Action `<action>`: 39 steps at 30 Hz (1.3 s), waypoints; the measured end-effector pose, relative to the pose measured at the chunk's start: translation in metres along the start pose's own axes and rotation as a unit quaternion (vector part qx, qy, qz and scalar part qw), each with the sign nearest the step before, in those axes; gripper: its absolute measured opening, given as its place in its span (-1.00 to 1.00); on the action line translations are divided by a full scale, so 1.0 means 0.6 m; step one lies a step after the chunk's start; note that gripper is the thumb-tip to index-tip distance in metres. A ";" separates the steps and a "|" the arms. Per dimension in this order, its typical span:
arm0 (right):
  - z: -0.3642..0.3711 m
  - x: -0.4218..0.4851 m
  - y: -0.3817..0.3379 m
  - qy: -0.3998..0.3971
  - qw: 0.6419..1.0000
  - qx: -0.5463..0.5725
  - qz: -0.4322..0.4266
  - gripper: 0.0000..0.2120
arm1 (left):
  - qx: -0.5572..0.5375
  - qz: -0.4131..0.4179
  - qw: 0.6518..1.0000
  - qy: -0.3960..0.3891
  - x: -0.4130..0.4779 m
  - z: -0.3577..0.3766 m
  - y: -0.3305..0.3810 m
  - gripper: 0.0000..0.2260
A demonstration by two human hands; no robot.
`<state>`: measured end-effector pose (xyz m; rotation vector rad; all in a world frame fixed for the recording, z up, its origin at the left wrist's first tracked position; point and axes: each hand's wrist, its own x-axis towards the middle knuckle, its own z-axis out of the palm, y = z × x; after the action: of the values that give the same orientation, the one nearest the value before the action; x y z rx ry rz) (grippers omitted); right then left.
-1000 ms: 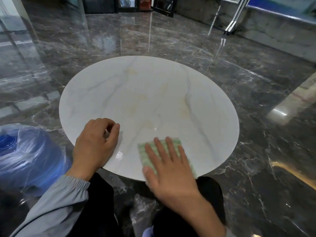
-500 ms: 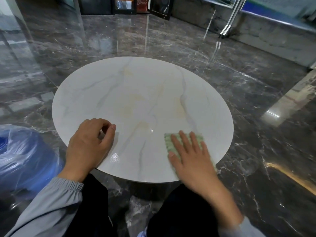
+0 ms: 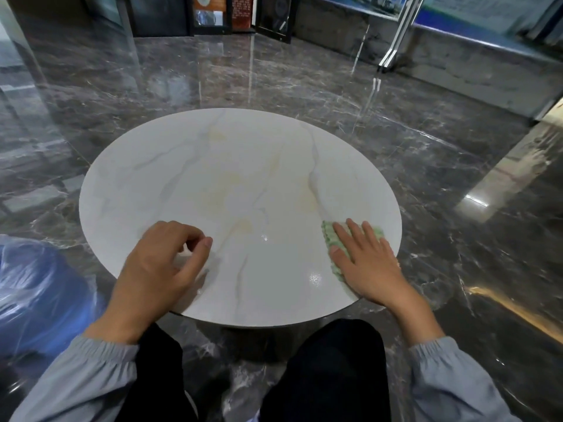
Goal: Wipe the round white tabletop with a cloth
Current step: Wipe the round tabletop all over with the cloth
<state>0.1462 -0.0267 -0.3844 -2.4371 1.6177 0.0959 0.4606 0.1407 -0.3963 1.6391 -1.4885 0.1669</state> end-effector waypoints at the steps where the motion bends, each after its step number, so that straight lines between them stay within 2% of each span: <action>1: 0.007 -0.006 -0.017 -0.002 1.000 -0.012 -0.010 -0.42 | -0.016 0.029 0.999 -0.002 -0.003 0.004 0.019 -0.83; 5: 0.058 -0.078 -0.103 0.043 0.987 -0.023 -0.156 -0.42 | -0.028 0.101 0.993 -0.058 -0.024 0.048 0.084 -0.81; 8: 0.059 -0.088 -0.090 0.041 0.980 0.013 -0.193 -0.43 | -0.004 0.110 0.990 -0.085 -0.039 0.071 0.091 -0.80; 10: 0.041 -0.048 -0.041 0.047 0.988 0.002 -0.147 -0.41 | 0.005 0.107 0.990 -0.092 -0.044 0.073 0.086 -0.81; 14: -0.007 0.044 0.086 0.027 0.999 0.024 0.021 -0.42 | 0.002 0.086 0.991 -0.099 -0.042 0.071 0.084 -0.83; 16: -0.019 0.070 0.109 0.007 0.996 0.060 0.059 -0.42 | 0.018 0.089 0.990 -0.105 -0.042 0.073 0.088 -0.83; 18: -0.014 0.075 0.089 -0.006 0.997 0.030 0.066 -0.43 | 0.022 0.083 0.991 -0.105 -0.043 0.076 0.089 -0.84; 21: 0.018 0.043 0.003 0.008 0.998 -0.048 -0.038 -0.40 | 0.029 0.063 0.992 -0.102 -0.041 0.081 0.091 -0.84; 24: 0.059 -0.018 -0.074 0.031 0.982 -0.023 -0.183 -0.42 | 0.037 0.061 0.991 -0.112 -0.042 0.082 0.090 -0.85; 26: 0.059 -0.023 -0.077 0.019 0.975 0.009 -0.221 -0.45 | 0.040 0.066 0.990 -0.120 -0.041 0.080 0.089 -0.85; 28: 0.040 0.007 -0.043 0.018 0.980 0.016 -0.199 -0.46 | 0.039 0.067 0.989 -0.124 -0.041 0.078 0.090 -0.84; 31: 0.001 0.082 0.050 0.028 0.998 -0.006 -0.064 -0.43 | 0.036 0.060 0.990 -0.126 -0.039 0.074 0.095 -0.85; 34: -0.029 0.131 0.120 0.008 0.999 0.014 0.049 -0.41 | 0.036 0.051 0.989 -0.135 -0.037 0.069 0.099 -0.84; 37: -0.024 0.131 0.102 0.004 0.996 0.032 0.084 -0.43 | 0.036 0.045 0.990 -0.130 -0.035 0.069 0.101 -0.83; 39: -0.009 0.100 0.057 0.003 0.999 0.006 0.042 -0.43 | 0.034 0.046 0.991 -0.122 -0.036 0.072 0.101 -0.83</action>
<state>0.1384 -0.0950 -0.3941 -2.3624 1.7193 0.0940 0.3835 0.1345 -0.4047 1.6924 -1.7626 0.0694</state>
